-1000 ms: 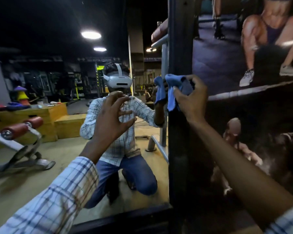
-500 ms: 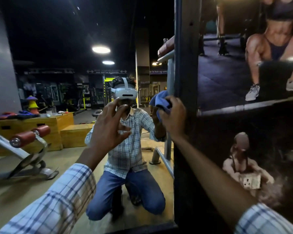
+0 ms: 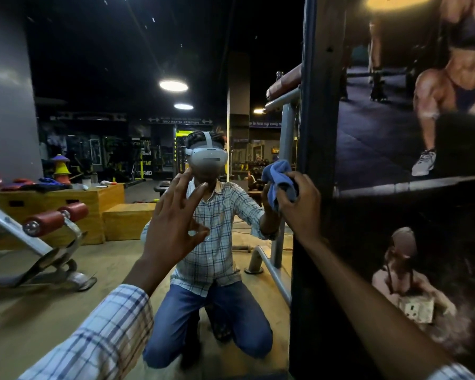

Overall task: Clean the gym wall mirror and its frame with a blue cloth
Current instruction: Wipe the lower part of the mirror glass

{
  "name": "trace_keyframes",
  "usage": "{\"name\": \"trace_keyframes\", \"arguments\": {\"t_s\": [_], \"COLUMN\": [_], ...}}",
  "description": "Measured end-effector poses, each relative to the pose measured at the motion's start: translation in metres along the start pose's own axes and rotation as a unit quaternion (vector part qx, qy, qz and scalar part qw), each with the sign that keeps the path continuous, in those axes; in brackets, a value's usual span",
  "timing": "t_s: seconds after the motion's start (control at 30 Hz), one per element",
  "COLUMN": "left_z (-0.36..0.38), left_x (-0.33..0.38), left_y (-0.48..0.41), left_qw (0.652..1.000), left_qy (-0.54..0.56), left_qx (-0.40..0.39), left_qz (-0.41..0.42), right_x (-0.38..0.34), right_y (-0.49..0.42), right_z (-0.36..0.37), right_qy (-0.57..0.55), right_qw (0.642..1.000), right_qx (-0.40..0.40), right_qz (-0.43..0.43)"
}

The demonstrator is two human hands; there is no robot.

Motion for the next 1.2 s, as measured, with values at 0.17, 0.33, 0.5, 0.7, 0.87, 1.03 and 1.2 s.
{"name": "trace_keyframes", "arguments": {"t_s": [0.17,0.33,0.5,0.7,0.87,1.03,1.2], "left_z": [-0.003,-0.004,0.000,0.000,0.004,0.006,0.003], "left_x": [-0.005,-0.015,-0.019,-0.019,-0.022,-0.020,-0.017], "left_y": [0.005,0.010,0.011,0.013,0.015,0.014,0.014], "left_qw": [1.000,0.999,0.999,0.999,0.999,0.998,0.998], "left_qy": [-0.009,-0.015,-0.026,-0.028,-0.023,-0.032,-0.032], "left_qx": [-0.006,-0.002,0.001,0.003,0.008,0.005,0.004], "left_qz": [-0.012,-0.043,-0.038,-0.042,-0.032,-0.045,-0.046], "right_x": [-0.002,-0.030,-0.054,-0.055,-0.031,-0.002,-0.003], "right_y": [-0.007,-0.021,-0.004,-0.057,0.021,0.042,0.114], "right_z": [0.000,0.029,0.085,0.051,0.066,0.040,0.074], "right_qy": [-0.017,-0.106,0.056,0.010,0.039,0.001,0.049], "right_qw": [0.999,0.961,0.956,0.991,0.953,1.000,0.911], "right_qx": [0.036,0.223,-0.226,0.133,-0.239,0.020,-0.355], "right_qz": [0.019,0.127,-0.177,-0.019,-0.184,-0.006,-0.206]}}
Point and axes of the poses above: each hand's wrist, its own y-axis away from the middle knuckle, its own z-axis out of the palm, x = y × z, the point moved 1 cm from there along -y, towards the middle knuckle, and after that the axes turned 5 degrees about -y, right-handed, at the moved point
